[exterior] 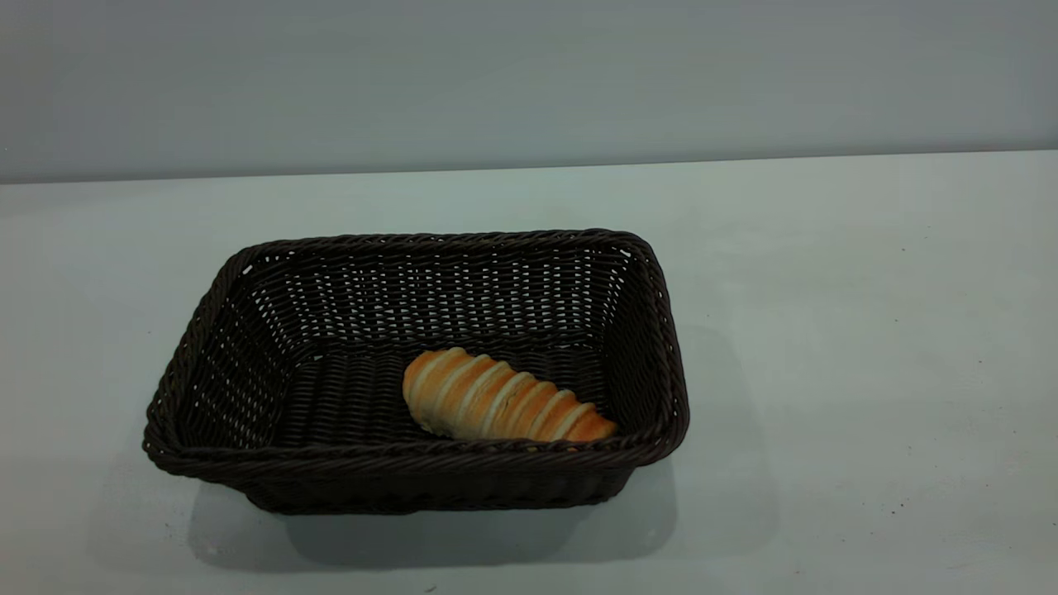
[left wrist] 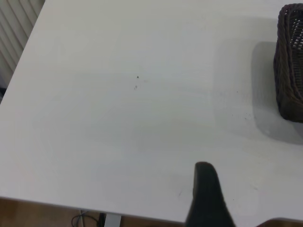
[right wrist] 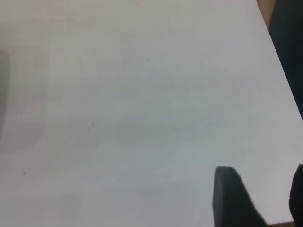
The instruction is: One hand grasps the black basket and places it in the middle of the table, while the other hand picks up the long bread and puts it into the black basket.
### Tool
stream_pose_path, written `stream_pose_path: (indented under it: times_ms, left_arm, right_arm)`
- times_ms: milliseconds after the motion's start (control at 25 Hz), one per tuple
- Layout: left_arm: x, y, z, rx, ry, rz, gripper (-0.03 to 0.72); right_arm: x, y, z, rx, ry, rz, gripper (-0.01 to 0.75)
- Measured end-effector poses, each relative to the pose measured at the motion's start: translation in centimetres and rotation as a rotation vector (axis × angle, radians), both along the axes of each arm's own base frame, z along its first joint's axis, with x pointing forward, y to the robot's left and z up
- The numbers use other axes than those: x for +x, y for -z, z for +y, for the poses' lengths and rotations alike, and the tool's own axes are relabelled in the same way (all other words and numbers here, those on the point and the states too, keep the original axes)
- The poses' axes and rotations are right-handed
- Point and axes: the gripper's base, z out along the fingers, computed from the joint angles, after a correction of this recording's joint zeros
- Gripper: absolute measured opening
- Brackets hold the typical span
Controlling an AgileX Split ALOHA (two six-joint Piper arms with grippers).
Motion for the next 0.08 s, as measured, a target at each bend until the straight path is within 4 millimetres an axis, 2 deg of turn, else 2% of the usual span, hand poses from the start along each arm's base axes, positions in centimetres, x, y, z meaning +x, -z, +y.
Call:
stream_pose_path:
  times_ms: [80]
  left_arm:
    - [0.00, 0.00, 0.00, 0.000, 0.000, 0.000, 0.563]
  right_arm:
    - [0.00, 0.00, 0.00, 0.000, 0.000, 0.000, 0.282]
